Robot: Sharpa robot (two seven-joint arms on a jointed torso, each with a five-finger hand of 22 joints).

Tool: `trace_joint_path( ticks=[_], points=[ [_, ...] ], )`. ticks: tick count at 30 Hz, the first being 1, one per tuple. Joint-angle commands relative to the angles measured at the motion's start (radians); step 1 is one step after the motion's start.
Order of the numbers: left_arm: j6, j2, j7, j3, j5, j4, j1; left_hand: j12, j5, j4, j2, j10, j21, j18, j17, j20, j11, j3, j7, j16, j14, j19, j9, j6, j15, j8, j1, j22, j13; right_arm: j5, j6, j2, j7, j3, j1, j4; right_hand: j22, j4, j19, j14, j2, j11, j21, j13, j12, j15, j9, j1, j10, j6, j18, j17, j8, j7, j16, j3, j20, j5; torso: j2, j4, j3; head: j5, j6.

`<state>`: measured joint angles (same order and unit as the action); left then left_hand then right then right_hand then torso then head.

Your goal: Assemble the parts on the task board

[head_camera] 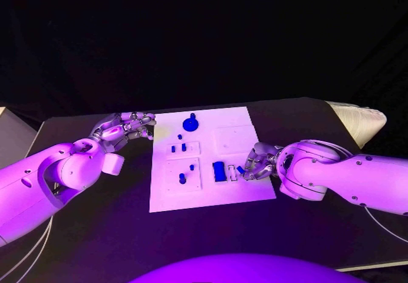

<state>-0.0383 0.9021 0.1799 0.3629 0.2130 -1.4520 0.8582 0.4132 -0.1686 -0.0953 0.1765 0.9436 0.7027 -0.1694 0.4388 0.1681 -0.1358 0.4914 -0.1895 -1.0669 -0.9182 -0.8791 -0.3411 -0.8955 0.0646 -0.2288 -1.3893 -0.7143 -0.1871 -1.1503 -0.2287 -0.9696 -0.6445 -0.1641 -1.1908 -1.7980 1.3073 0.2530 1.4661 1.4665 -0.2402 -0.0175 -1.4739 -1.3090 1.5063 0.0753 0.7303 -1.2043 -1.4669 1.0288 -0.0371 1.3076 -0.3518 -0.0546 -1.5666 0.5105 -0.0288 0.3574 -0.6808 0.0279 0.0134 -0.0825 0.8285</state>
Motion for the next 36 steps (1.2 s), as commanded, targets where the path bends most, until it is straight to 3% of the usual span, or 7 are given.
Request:
trace_joint_path(
  ticks=[1, 12, 36],
  points=[
    [0.016, -0.002, 0.003, 0.0, -0.001, -0.003, 0.0, 0.003, -0.003, -0.005, -0.009, -0.009, -0.003, -0.013, -0.001, 0.001, 0.001, -0.002, -0.002, 0.006, 0.0, -0.008, 0.001, 0.003, 0.006, -0.005, 0.001, 0.001, 0.001, 0.047, -0.003, 0.013, -0.013, -0.001, 0.001, 0.008, 0.239, 0.003, 0.084, 0.104, 0.0, 0.001, 0.005, -0.226, 0.001, 0.004, -0.002, 0.013, -0.076, 0.007, 0.019, 0.263, 0.004, -0.003, -0.004, -0.01, 0.002, -0.005, -0.001, 0.0005, 0.0003, -0.001, 0.0],
    [0.019, -0.001, 0.001, 0.0, 0.0, -0.004, 0.0, 0.004, -0.004, -0.005, -0.009, -0.01, -0.004, -0.013, -0.001, 0.001, 0.001, -0.001, -0.002, 0.006, 0.0, -0.009, 0.001, 0.003, 0.006, -0.005, -0.001, 0.002, 0.001, 0.052, -0.019, 0.058, -0.023, -0.002, 0.006, 0.032, 0.238, 0.029, 0.083, 0.104, 0.004, 0.0, 0.009, -0.227, 0.002, 0.004, -0.004, 0.047, -0.076, 0.016, 0.018, 0.263, 0.007, -0.002, -0.004, -0.049, 0.002, -0.009, -0.001, 0.0007, 0.0001, 0.002, 0.001],
    [0.022, 0.0, -0.003, 0.0, 0.004, -0.005, 0.0, 0.004, -0.005, -0.003, -0.013, -0.01, -0.004, -0.013, -0.001, 0.0, 0.001, 0.002, -0.002, 0.007, 0.001, -0.01, 0.001, 0.003, 0.006, -0.007, -0.007, 0.002, 0.002, 0.038, 0.009, 0.08, -0.031, -0.002, 0.007, 0.055, 0.236, 0.037, 0.082, 0.104, 0.006, 0.001, 0.015, -0.224, -0.003, 0.004, -0.005, 0.075, -0.075, 0.021, 0.017, 0.263, 0.008, -0.003, -0.004, -0.091, 0.003, -0.004, -0.001, 0.0, 0.0012, 0.009, 0.006]
  ],
)
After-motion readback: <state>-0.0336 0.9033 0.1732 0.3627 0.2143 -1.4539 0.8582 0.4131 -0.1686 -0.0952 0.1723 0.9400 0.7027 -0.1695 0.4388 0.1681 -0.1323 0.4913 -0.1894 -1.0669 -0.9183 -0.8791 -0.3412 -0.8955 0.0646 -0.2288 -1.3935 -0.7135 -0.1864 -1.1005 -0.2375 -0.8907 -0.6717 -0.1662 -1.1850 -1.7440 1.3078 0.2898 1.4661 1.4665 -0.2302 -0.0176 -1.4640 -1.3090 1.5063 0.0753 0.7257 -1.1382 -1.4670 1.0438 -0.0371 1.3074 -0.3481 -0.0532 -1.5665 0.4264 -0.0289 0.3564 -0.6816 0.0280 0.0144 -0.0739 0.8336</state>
